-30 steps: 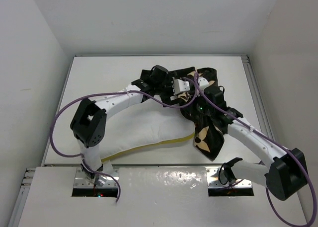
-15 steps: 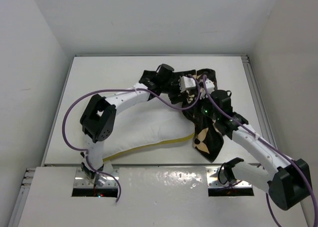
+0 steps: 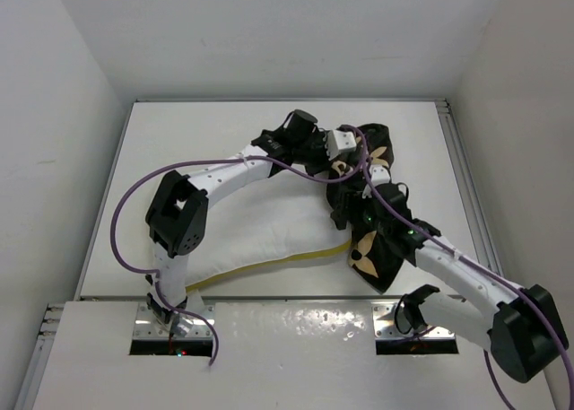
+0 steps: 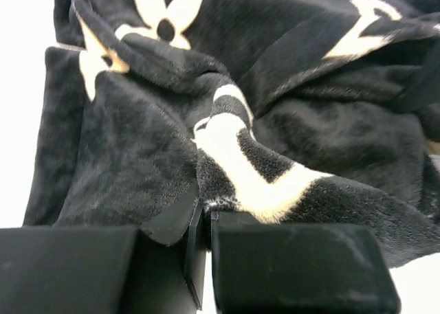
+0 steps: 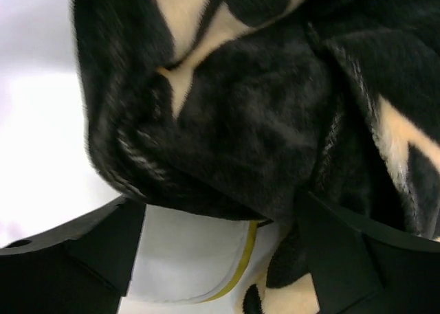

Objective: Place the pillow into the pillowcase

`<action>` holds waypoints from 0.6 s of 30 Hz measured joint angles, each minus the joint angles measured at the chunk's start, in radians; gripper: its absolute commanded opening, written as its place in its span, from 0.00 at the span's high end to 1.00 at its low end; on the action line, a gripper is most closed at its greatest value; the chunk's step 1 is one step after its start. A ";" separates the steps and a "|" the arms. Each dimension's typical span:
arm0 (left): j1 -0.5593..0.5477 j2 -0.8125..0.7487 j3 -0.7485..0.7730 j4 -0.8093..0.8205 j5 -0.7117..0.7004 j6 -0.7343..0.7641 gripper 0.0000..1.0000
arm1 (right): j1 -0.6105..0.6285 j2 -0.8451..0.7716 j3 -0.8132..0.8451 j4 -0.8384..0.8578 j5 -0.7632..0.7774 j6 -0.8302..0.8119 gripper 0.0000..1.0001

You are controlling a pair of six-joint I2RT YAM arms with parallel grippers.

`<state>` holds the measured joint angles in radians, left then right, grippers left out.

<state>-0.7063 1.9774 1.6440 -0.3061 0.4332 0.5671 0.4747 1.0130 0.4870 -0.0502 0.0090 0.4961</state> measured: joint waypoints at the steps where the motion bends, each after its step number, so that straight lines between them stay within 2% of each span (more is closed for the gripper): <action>1: 0.000 0.000 0.000 -0.007 -0.014 0.001 1.00 | 0.022 -0.003 -0.015 0.010 0.035 0.004 0.20; 2: 0.000 0.000 0.000 -0.014 -0.023 0.003 1.00 | 0.041 -0.004 -0.030 0.023 0.067 0.006 0.32; 4: 0.001 0.000 0.000 -0.027 -0.037 0.004 1.00 | 0.074 -0.002 -0.053 0.064 0.124 0.017 0.44; 7: 0.001 -0.001 0.000 -0.043 -0.050 0.005 1.00 | 0.110 0.036 -0.058 0.133 0.209 0.035 0.54; 11: 0.009 -0.006 0.000 -0.068 -0.063 0.004 1.00 | 0.132 0.116 -0.054 0.206 0.329 0.075 0.83; 13: 0.017 -0.008 0.000 -0.084 -0.069 0.006 1.00 | 0.131 0.147 -0.053 0.214 0.396 0.125 0.83; 14: 0.019 -0.010 0.000 -0.090 -0.072 0.009 1.00 | 0.127 0.161 -0.050 0.209 0.428 0.156 0.79; 15: 0.020 -0.013 0.000 -0.097 -0.075 0.012 1.00 | 0.122 0.174 -0.047 0.204 0.452 0.187 0.68; 18: 0.022 -0.024 0.000 -0.109 -0.076 0.023 1.00 | 0.109 0.208 -0.042 0.191 0.514 0.261 0.57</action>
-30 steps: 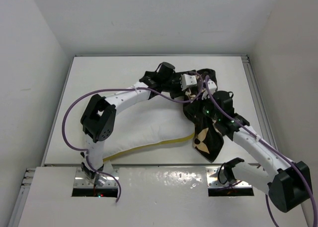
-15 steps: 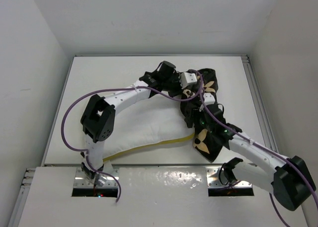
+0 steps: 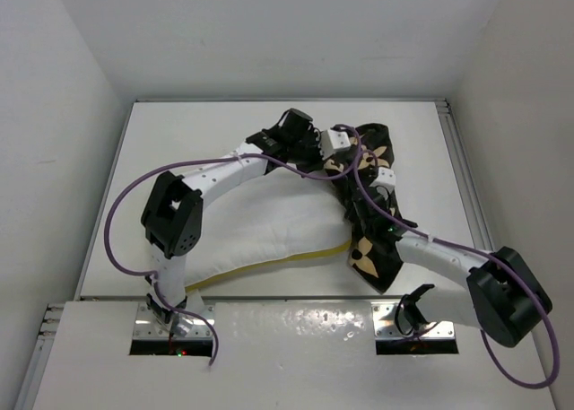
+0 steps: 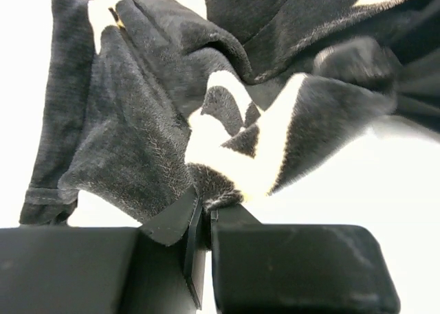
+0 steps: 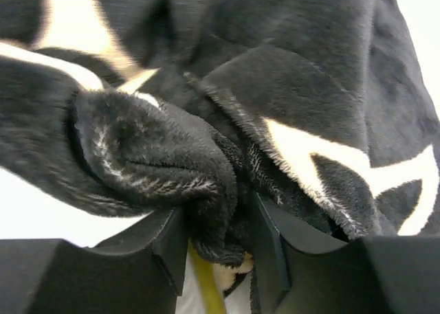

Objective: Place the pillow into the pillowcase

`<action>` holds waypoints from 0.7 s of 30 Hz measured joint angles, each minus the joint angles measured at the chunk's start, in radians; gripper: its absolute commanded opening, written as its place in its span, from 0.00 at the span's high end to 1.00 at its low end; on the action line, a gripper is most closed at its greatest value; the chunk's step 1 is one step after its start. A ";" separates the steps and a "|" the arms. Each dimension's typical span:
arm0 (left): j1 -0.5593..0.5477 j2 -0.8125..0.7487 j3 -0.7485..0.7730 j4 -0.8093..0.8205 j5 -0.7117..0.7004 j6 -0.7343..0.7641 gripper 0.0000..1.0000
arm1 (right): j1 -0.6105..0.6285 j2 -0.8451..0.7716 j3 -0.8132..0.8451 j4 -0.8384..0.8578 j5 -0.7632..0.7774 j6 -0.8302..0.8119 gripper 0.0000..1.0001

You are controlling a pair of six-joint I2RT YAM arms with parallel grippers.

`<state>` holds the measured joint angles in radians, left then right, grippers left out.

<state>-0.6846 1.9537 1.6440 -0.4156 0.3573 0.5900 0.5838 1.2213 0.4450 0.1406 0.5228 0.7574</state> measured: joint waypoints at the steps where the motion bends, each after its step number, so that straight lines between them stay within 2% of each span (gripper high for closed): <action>1: 0.002 -0.004 0.000 -0.002 -0.001 0.005 1.00 | -0.003 0.009 0.001 -0.005 0.013 0.016 0.53; 3: 0.006 -0.012 0.000 -0.008 -0.001 0.011 1.00 | -0.007 0.035 0.006 -0.015 0.032 0.048 0.52; 4: 0.007 -0.015 0.000 -0.010 -0.002 0.012 1.00 | -0.014 0.055 0.016 -0.026 0.035 0.060 0.60; 7: 0.013 -0.019 0.000 -0.016 -0.002 0.015 1.00 | -0.034 0.128 0.063 -0.056 0.012 0.082 1.00; 11: 0.021 -0.020 0.000 -0.024 -0.008 0.020 1.00 | -0.038 0.136 0.091 -0.093 -0.004 0.086 1.00; 12: 0.023 -0.022 0.000 -0.028 -0.009 0.027 0.86 | -0.039 0.115 0.087 -0.100 -0.008 0.074 1.00; 14: 0.026 -0.026 0.006 -0.058 -0.014 0.065 0.65 | -0.039 0.039 0.063 -0.106 -0.030 0.033 1.00; 15: 0.026 -0.028 0.014 -0.081 -0.013 0.092 0.41 | -0.039 -0.007 0.051 -0.112 -0.058 -0.001 1.00; 17: 0.025 -0.034 0.038 -0.153 -0.001 0.174 0.17 | -0.039 -0.067 0.044 -0.126 -0.109 -0.065 1.00; 18: 0.023 -0.045 0.043 -0.192 0.007 0.225 0.01 | -0.037 -0.086 0.044 -0.134 -0.140 -0.104 1.00; 21: 0.015 -0.134 0.005 -0.299 0.020 0.391 0.00 | -0.014 -0.105 0.045 -0.167 -0.199 -0.195 1.00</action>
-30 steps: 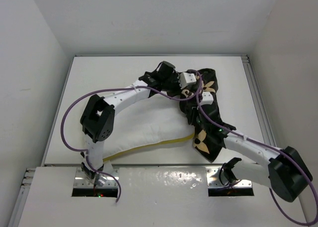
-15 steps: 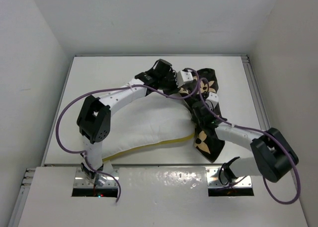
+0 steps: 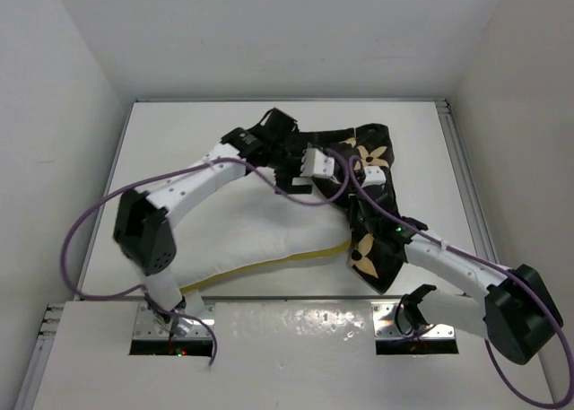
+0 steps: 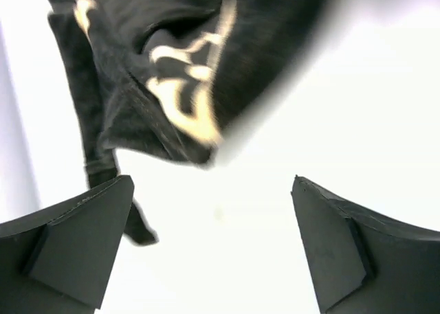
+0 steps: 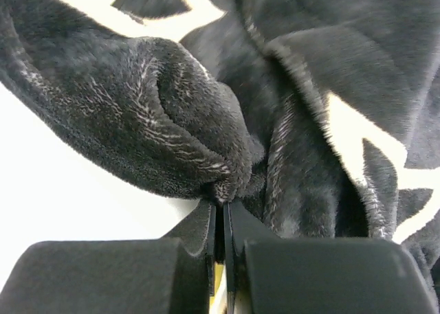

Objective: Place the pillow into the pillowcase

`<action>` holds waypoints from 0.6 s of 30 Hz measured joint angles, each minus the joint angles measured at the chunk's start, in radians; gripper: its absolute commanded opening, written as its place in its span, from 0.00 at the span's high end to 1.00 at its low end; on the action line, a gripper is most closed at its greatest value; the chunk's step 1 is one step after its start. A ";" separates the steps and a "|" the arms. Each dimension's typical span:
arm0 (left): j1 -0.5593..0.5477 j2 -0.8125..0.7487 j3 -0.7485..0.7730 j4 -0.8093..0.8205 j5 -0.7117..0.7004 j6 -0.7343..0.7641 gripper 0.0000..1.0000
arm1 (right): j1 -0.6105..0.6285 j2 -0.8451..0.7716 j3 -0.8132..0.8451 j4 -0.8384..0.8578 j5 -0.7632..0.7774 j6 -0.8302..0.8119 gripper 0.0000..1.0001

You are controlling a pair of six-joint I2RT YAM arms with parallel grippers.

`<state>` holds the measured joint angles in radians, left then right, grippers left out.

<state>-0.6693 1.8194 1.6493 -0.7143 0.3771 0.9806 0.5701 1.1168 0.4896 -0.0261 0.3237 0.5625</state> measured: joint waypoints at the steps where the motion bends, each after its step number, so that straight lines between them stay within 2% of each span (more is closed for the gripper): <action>1: -0.006 -0.048 -0.033 -0.016 0.000 0.060 0.00 | 0.007 -0.002 0.000 -0.011 -0.015 -0.023 1.00; 2: -0.017 -0.114 -0.081 -0.031 -0.001 0.126 0.07 | 0.011 -0.006 -0.001 -0.018 -0.025 -0.043 1.00; 3: -0.029 -0.186 -0.131 -0.055 -0.001 0.182 0.39 | 0.014 -0.011 -0.003 -0.022 -0.037 -0.058 1.00; 4: -0.051 -0.258 -0.173 -0.089 -0.002 0.243 0.76 | 0.015 -0.019 -0.005 -0.027 -0.049 -0.073 1.00; 5: -0.073 -0.306 -0.194 -0.123 -0.003 0.282 1.00 | 0.014 -0.027 -0.007 -0.032 -0.058 -0.082 1.00; 7: -0.133 -0.367 -0.213 -0.193 -0.002 0.356 1.00 | 0.014 -0.039 -0.007 -0.039 -0.080 -0.095 1.00; 8: -0.161 -0.371 -0.213 -0.219 0.004 0.368 0.93 | 0.014 -0.041 -0.007 -0.040 -0.088 -0.096 1.00; 10: -0.209 -0.352 -0.218 -0.255 0.035 0.373 0.63 | 0.014 -0.043 -0.007 -0.044 -0.104 -0.095 1.00; 11: -0.224 -0.333 -0.228 -0.262 0.058 0.357 0.29 | 0.014 -0.043 -0.007 -0.045 -0.113 -0.094 1.00; 13: -0.238 -0.298 -0.269 -0.246 0.083 0.292 0.03 | 0.013 -0.043 -0.007 -0.048 -0.124 -0.090 1.00; 18: -0.250 -0.256 -0.434 -0.082 0.054 0.061 0.00 | 0.003 -0.042 -0.007 -0.051 -0.140 -0.062 1.00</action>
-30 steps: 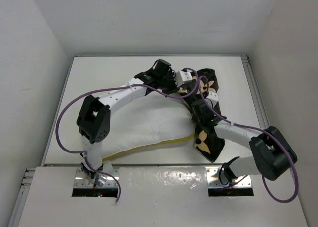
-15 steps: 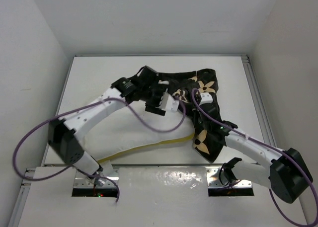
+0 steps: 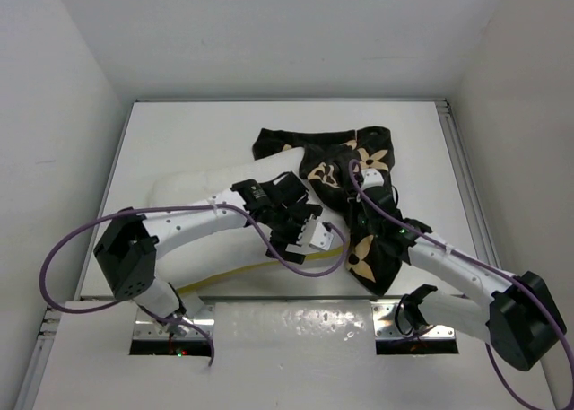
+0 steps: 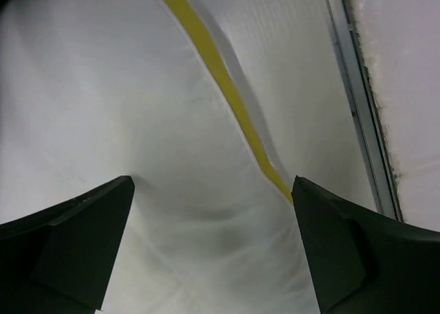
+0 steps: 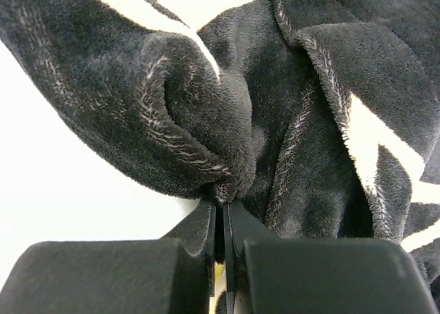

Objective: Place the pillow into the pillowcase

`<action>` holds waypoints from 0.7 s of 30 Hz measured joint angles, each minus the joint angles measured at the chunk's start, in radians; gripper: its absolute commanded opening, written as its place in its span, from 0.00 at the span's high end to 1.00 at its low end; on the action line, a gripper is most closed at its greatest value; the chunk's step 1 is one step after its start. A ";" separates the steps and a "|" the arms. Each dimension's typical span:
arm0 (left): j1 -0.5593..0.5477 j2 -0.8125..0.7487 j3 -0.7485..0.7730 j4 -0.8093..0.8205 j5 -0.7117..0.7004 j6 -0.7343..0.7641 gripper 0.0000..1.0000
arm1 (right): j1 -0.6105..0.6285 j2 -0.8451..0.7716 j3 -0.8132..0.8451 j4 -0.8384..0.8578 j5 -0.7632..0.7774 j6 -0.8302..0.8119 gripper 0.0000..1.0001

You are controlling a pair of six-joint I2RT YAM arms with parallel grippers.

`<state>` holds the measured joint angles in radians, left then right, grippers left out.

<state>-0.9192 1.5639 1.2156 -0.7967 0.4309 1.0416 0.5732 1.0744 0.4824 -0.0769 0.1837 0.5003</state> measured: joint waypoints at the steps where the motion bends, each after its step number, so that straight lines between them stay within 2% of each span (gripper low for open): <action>1: -0.003 0.005 -0.021 0.030 -0.016 -0.042 0.00 | -0.002 0.000 0.000 0.000 -0.002 0.009 1.00; 8: -0.030 0.055 -0.047 0.162 -0.084 -0.255 0.00 | -0.003 -0.001 0.000 -0.002 0.001 0.071 1.00; 14: -0.038 0.150 -0.084 0.269 -0.162 -0.372 0.00 | -0.004 -0.040 -0.012 -0.010 0.010 0.113 1.00; 16: -0.035 0.207 -0.066 0.300 -0.207 -0.422 0.15 | -0.009 -0.051 -0.013 -0.016 0.008 0.115 1.00; 17: -0.035 0.233 -0.048 0.306 -0.224 -0.445 0.29 | -0.009 -0.056 -0.013 -0.023 0.004 0.114 1.00; 18: -0.034 0.251 -0.031 0.305 -0.239 -0.459 0.73 | -0.010 -0.060 -0.013 -0.031 -0.001 0.113 1.00; 19: -0.032 0.265 -0.013 0.303 -0.253 -0.472 0.93 | -0.010 -0.064 -0.013 -0.040 -0.005 0.109 1.00; 20: -0.025 0.272 0.002 0.299 -0.264 -0.479 1.00 | -0.010 -0.068 -0.014 -0.048 -0.008 0.107 1.00; 21: -0.016 0.274 0.011 0.299 -0.264 -0.485 1.00 | -0.012 -0.072 -0.015 -0.056 -0.011 0.102 1.00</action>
<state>-0.9352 1.8374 1.2270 -0.4980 0.1665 0.5564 0.5610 1.0023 0.4675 -0.1333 0.1730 0.6025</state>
